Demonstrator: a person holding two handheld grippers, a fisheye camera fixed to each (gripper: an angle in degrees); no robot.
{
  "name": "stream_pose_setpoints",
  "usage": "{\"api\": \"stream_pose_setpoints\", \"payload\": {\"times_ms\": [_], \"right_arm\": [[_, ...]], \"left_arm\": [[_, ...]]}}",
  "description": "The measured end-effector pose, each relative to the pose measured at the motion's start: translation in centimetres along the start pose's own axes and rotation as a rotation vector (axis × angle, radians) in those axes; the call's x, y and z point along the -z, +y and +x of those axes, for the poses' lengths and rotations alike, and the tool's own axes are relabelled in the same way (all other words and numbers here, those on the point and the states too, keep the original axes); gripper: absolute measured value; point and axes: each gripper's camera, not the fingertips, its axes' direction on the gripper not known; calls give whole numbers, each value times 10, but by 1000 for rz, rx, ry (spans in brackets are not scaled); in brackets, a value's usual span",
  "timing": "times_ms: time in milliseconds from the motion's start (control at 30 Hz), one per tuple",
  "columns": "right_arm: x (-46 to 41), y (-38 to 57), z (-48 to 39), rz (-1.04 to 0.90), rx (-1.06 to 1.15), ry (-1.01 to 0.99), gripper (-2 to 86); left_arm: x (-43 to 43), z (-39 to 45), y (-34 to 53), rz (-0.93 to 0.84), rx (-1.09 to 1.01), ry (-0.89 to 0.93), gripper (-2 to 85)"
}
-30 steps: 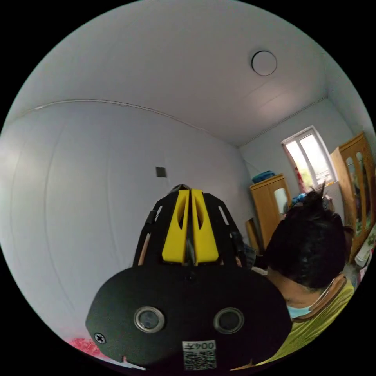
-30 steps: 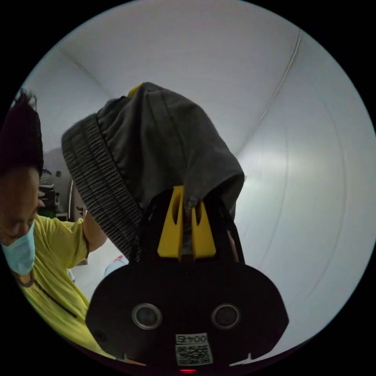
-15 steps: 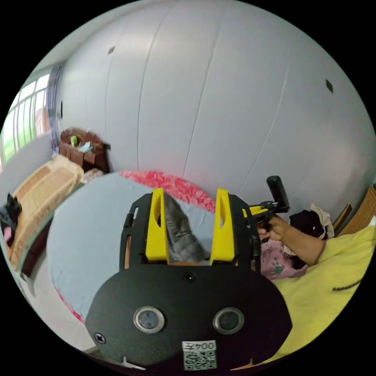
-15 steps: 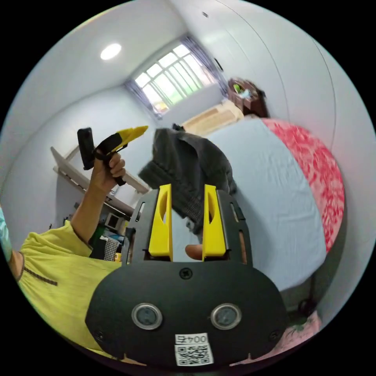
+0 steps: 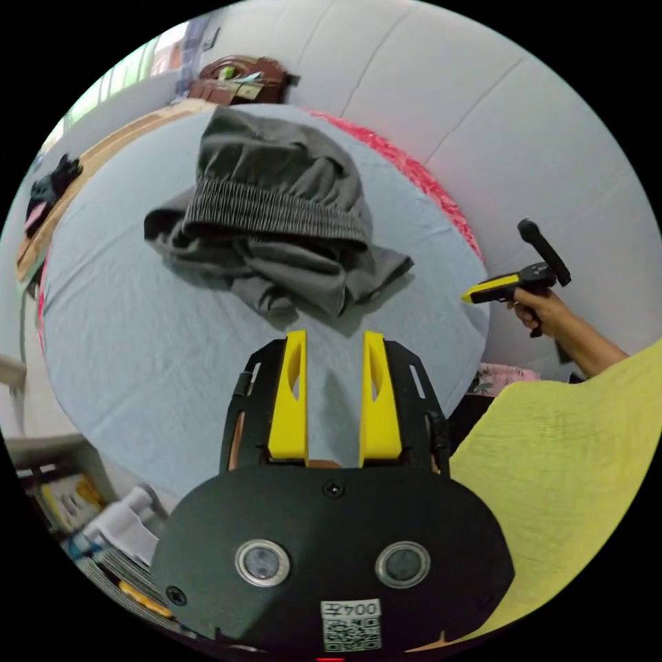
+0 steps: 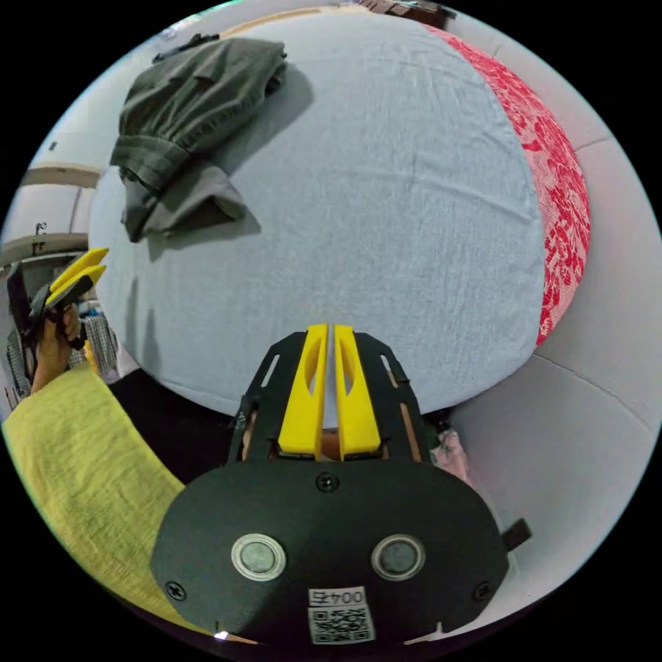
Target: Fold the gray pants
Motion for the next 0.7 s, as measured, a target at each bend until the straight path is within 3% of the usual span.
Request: {"api": "stream_pose_setpoints", "payload": {"times_ms": [100,400,700], "right_arm": [[-36,-25,38,-65,112,81,-4],[-104,-61,158,-145,380,64,-7],[-156,-62,275,-154,372,-42,-6]], "left_arm": [[-9,14,15,-47,109,13,103],[-9,53,43,-141,258,-108,75],[19,77,67,-194,336,-190,31]]}}
